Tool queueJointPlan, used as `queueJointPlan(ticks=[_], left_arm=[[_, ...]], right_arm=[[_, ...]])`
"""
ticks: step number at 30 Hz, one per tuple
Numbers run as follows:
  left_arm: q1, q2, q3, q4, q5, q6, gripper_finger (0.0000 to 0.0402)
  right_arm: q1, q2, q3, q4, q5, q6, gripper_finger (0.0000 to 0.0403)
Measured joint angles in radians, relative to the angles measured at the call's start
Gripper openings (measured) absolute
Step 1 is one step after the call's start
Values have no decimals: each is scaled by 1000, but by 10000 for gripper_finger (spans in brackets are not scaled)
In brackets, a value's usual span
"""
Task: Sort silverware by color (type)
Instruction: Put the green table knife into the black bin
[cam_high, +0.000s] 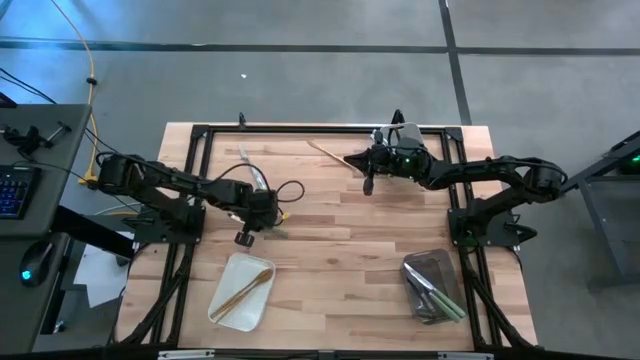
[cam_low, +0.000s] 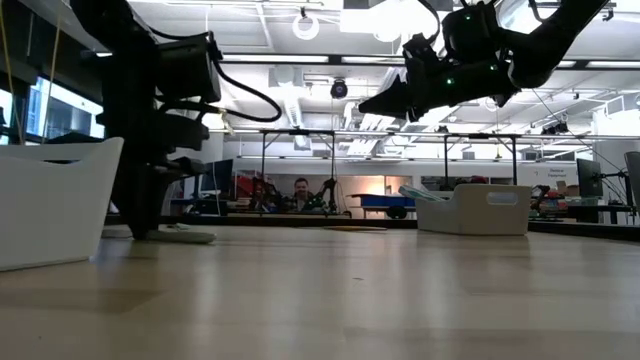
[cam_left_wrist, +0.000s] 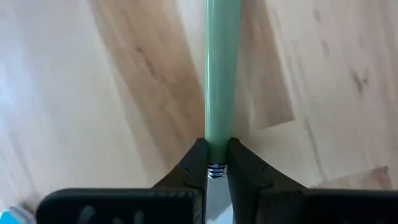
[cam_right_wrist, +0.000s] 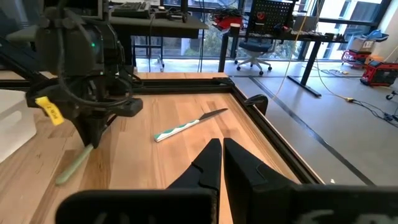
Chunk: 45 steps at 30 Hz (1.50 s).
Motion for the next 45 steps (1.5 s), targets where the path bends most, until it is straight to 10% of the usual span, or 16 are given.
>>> queueJointPlan(ticks=[14, 22, 45], left_arm=[[140, -21, 64, 118, 230, -98, 4], [178, -22, 64, 142, 209, -167, 2], [302, -156, -288, 954, 214, -300, 0]], right_arm=[[76, 0, 0, -73, 13, 47, 4], [230, 39, 25, -148, 135, 159, 75], [379, 589, 654, -622, 183, 312, 139]])
